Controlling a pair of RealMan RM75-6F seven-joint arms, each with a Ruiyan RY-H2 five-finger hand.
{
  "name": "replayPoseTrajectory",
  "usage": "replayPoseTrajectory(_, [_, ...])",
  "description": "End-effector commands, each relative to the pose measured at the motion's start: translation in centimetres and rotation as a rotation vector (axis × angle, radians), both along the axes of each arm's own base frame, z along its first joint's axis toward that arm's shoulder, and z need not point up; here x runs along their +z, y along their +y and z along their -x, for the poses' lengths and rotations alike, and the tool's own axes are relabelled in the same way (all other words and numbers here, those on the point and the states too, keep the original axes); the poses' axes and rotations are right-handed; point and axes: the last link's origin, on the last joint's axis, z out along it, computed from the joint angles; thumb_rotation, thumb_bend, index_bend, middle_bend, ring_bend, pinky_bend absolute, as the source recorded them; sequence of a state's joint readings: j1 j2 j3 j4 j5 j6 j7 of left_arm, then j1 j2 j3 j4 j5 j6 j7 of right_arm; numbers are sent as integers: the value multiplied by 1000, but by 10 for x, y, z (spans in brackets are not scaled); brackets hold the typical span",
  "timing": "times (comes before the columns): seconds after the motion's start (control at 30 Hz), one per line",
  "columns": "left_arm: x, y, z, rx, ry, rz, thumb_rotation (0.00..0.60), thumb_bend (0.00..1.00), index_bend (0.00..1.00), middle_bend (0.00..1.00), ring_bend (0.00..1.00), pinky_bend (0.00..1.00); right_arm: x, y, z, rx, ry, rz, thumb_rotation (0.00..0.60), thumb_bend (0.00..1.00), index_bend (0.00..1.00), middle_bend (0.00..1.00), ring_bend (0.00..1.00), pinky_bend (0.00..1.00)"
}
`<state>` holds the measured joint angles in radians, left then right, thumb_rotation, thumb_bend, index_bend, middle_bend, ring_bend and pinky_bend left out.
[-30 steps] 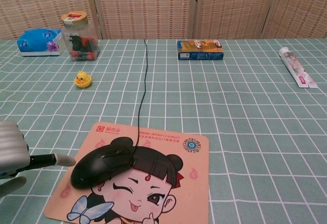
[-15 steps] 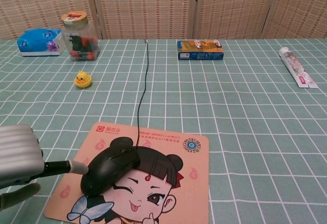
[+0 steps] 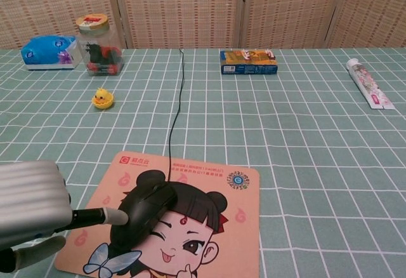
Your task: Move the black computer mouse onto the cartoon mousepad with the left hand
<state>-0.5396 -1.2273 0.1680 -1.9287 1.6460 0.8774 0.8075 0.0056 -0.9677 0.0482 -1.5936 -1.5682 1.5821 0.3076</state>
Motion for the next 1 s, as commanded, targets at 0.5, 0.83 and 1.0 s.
replayPoseTrajectory(0.5, [-3, -1, -7, -19, -3, 6, 600, 605, 163, 1000, 1000, 1000, 3, 2, 1, 3, -7, 9, 600, 144, 235, 305, 230, 444])
replayPoseTrajectory(0.83, [15, 7, 22, 57, 31, -55, 600, 605, 163, 1000, 1000, 1000, 2, 2, 1, 3, -6, 6, 600, 144, 235, 305, 231, 444])
replayPoseTrajectory(1.0, [18, 6, 34, 75, 45, -61, 600, 605, 163, 1000, 1000, 1000, 0, 1, 0, 2, -2, 0, 600, 144, 235, 305, 231, 444])
